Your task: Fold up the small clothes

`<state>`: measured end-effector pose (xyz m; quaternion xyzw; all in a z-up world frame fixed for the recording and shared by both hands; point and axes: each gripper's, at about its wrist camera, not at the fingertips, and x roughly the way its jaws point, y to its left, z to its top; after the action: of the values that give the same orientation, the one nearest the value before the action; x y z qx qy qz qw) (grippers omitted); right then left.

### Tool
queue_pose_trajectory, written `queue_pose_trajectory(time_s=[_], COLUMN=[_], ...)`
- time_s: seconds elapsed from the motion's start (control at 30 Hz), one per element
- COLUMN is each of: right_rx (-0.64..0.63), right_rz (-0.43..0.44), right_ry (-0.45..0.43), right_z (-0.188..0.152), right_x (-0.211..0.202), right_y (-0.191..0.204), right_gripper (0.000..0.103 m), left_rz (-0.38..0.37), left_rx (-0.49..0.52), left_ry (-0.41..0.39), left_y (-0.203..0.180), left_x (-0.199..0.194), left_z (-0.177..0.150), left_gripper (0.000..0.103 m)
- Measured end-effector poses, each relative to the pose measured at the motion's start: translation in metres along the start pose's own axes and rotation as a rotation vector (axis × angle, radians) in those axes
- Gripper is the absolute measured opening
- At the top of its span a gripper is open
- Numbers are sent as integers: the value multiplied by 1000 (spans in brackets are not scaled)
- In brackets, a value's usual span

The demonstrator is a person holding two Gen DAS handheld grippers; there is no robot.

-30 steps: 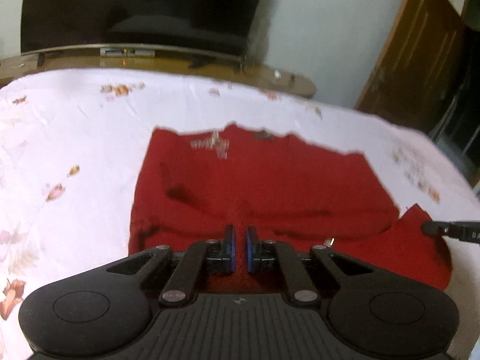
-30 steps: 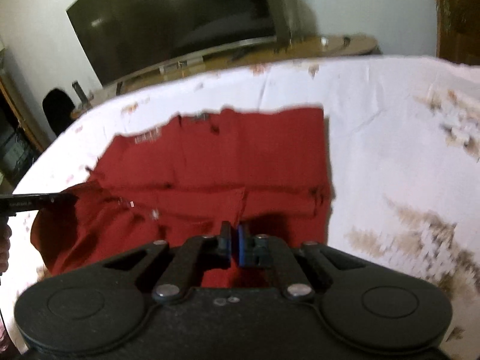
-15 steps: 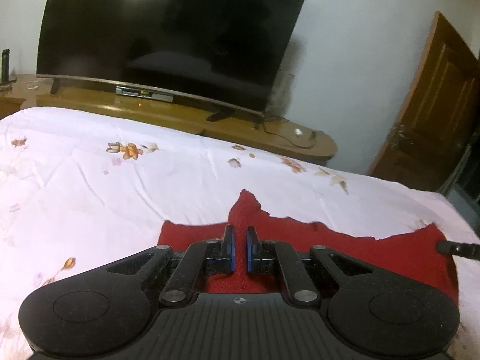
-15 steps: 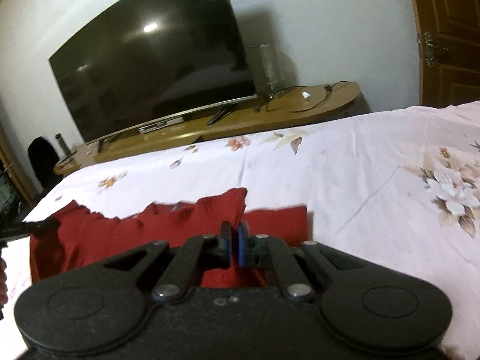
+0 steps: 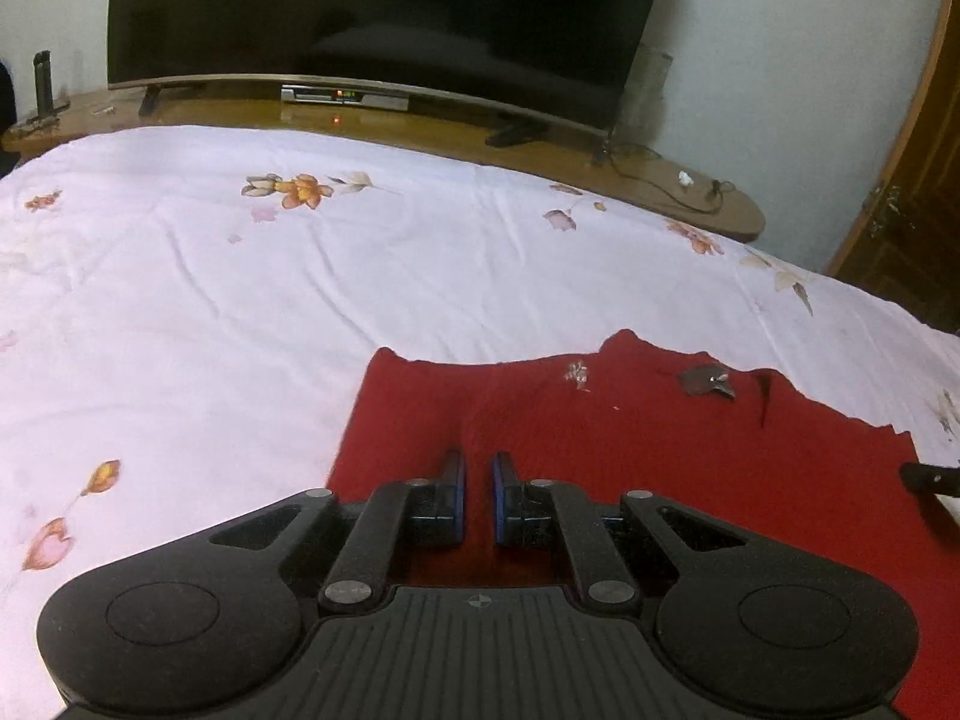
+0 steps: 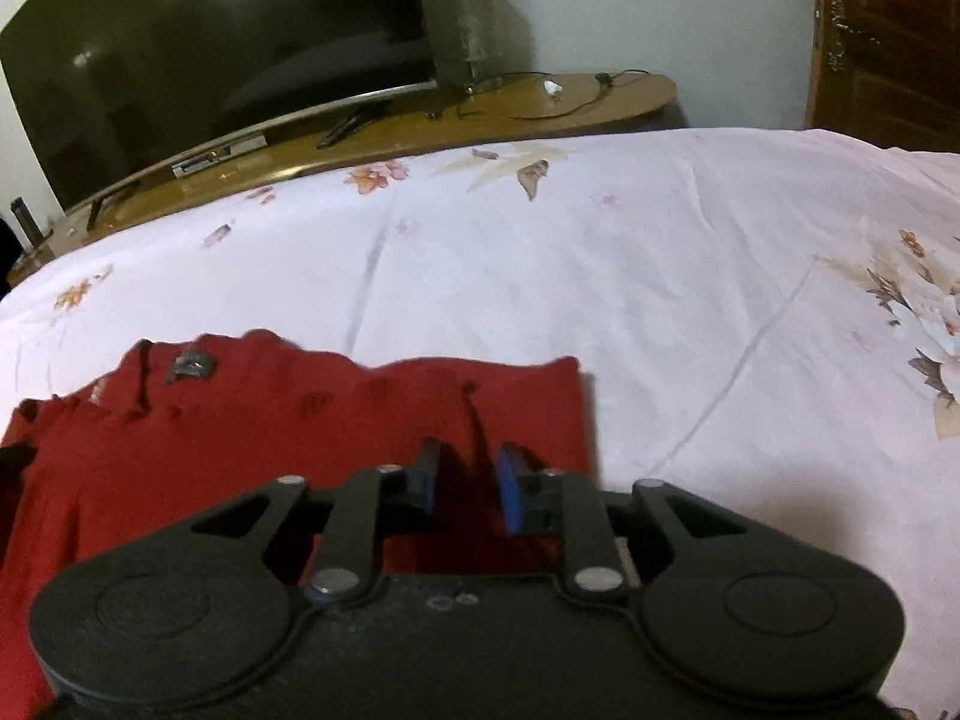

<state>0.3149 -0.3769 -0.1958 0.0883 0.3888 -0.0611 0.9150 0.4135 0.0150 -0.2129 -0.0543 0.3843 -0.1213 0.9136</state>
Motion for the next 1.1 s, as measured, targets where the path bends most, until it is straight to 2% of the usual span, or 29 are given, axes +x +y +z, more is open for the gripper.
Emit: queue_pose_trajectory(time_s=[0.07, 0.17, 0.27, 0.3, 0.37, 0.43, 0.5, 0.63, 0.8, 0.87, 0.97, 1.1], right_rx=[6, -20, -67, -83, -113, -162, -162, -99, -106, -140, -166, -142], right_rz=[-5, -23, 22, 35, 55, 12, -31, -18, 41, 39, 27, 11], right_ry=[-15, -67, -102, -95, -65, -23, 5, 7, -49, -43, 12, 13], right_z=[1, -1, -7, -9, -20, -32, -42, -33, -50, -62, -83, -85], right_x=[-9, -33, -53, -53, -48, -36, -21, -28, -67, -74, -70, -73], right_y=[-2, 1, 20, 26, 37, 42, 33, 25, 40, 46, 46, 47], right_gripper=[32, 33, 33, 33, 32, 31, 30, 31, 36, 37, 38, 38], left_rz=[5, -11, -58, -69, -44, -4, -16, -2, -6, 0, 23, 47], left_rx=[-7, -1, 31, 48, 64, 50, 26, -6, 65, 58, 71, 75], left_ry=[-14, -59, -55, -38, 5, 62, 34, 64, 59, 85, 65, 84], left_y=[2, 1, -12, -18, -23, -19, -11, -15, -31, -31, -31, -36], left_x=[-14, -40, -49, -45, -33, -18, -18, -33, -59, -61, -62, -66], left_z=[2, 2, 0, -2, -9, -19, -25, -20, -39, -51, -64, -61], left_gripper=[7, 7, 8, 8, 8, 7, 7, 8, 8, 8, 8, 8])
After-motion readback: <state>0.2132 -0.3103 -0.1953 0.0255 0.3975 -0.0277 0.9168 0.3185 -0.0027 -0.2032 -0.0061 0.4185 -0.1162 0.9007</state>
